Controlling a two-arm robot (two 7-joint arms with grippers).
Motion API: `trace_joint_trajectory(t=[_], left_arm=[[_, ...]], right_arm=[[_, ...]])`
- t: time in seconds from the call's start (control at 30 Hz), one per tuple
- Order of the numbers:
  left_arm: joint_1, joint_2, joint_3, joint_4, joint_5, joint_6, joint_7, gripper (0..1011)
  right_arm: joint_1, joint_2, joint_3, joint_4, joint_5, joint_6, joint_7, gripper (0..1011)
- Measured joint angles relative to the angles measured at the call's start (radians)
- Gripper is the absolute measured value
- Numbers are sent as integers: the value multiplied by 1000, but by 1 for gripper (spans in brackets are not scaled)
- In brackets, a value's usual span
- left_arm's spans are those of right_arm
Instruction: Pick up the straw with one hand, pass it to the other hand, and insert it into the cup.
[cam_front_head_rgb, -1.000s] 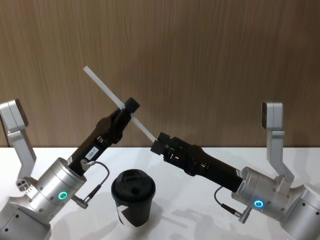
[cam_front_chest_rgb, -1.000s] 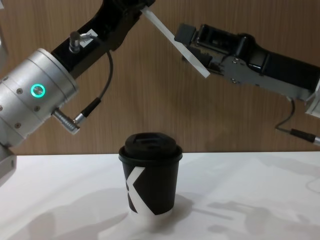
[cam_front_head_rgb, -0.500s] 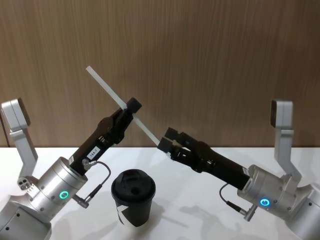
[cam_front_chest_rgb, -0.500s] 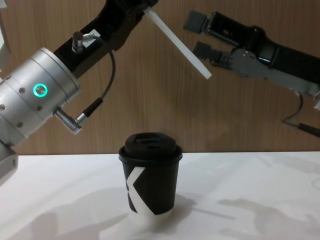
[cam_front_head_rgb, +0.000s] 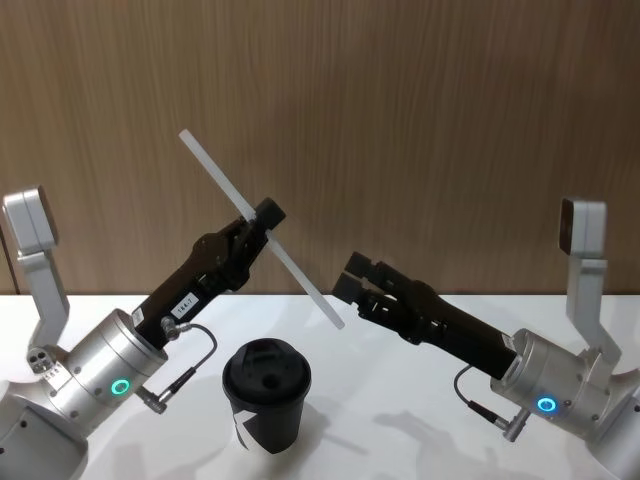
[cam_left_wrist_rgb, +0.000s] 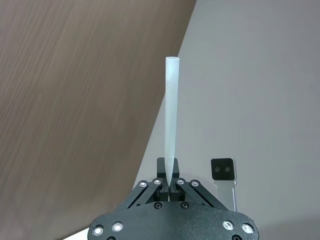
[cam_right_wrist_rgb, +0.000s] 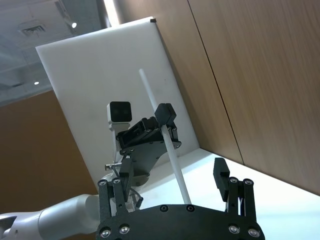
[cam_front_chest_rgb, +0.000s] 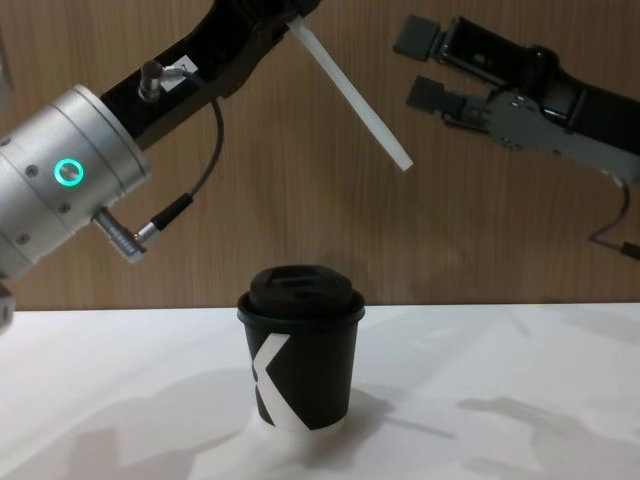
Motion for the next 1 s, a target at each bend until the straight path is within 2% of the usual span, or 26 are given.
trace_joint_trajectory(t=[0.23, 0.47, 1.0], left_arm=[[-7, 37, 12, -30, 36, 1, 18, 10], [-10, 91, 17, -78, 71, 10, 44, 10], [-2, 175, 24, -146, 111, 42, 80, 10]], right_arm=[[-1, 6, 2, -2, 3, -2, 2, 1001], [-2, 9, 3, -3, 4, -2, 3, 1001], [-3, 12, 4, -4, 6, -4, 4, 1001]])
